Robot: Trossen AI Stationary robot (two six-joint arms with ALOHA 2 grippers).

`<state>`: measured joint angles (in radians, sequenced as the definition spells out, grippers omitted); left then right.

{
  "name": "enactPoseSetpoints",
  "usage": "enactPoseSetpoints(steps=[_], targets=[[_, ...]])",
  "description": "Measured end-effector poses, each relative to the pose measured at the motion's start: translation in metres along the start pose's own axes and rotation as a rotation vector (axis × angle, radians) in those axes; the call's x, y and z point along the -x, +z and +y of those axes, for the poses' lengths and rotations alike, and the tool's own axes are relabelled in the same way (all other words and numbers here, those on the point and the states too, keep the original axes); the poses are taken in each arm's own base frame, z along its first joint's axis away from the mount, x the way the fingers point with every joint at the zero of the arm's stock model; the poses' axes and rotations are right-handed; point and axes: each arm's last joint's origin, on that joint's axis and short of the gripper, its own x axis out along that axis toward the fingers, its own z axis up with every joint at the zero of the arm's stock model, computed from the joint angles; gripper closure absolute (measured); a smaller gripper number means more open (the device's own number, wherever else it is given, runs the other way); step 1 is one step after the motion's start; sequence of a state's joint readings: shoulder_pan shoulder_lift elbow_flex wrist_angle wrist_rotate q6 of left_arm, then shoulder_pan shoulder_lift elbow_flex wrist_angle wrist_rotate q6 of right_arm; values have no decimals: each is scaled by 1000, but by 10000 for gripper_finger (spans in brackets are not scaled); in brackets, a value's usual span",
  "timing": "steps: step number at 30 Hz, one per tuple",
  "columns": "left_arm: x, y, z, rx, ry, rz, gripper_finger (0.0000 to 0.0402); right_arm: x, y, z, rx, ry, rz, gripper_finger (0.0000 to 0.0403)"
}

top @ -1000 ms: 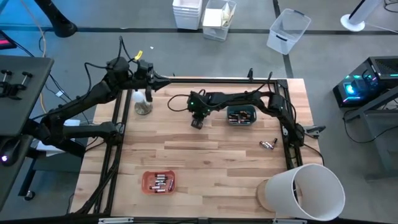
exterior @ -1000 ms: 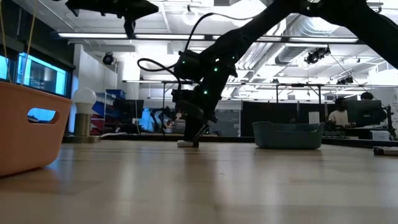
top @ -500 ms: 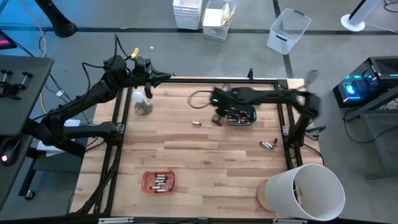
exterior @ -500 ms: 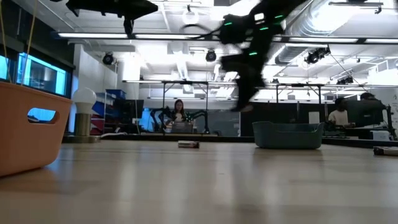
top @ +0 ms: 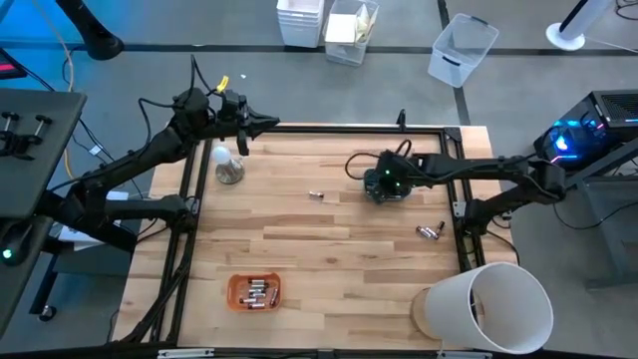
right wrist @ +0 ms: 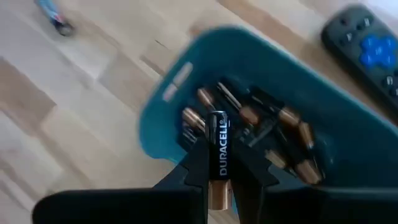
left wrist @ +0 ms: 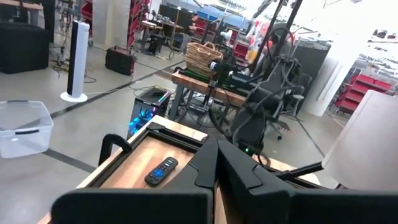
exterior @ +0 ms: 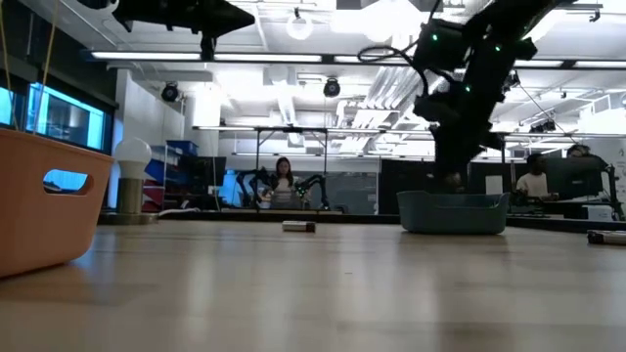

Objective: Sort batteries
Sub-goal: Put the black battery into the blue bin, then put the silver battery into the orange bin

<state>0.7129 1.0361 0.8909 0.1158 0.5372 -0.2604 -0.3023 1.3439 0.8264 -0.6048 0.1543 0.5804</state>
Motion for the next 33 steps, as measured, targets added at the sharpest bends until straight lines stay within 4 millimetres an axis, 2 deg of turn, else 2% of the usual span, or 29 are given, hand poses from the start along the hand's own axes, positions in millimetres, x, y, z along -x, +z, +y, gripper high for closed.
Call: enactPoseSetpoints(steps=[3,8,11,15,19,21,24,28,33], targets=[[-2,-1,2,4,1,5,401,-3,-4,-3,-50,-25,11,345],[-3,-2,2,21,2,7,401,-1,-4,-4,-39,-25,41,234],[-3,-2,2,20,2,6,401,9,1,-1,35,29,91,188],[-3,-1,2,10,1,4,401,26,6,10,106,69,107,171],[-6,-4,4,28,3,16,402,28,18,34,176,229,-53,169],[-7,-5,4,40,2,24,402,18,29,49,197,295,-151,168],[-9,-6,2,40,-11,28,402,-15,41,63,189,326,-219,168],[-12,-9,-4,45,-35,47,401,-61,61,80,216,306,-204,168],[-15,-17,-10,73,-52,120,401,-99,76,108,416,277,-165,167]])
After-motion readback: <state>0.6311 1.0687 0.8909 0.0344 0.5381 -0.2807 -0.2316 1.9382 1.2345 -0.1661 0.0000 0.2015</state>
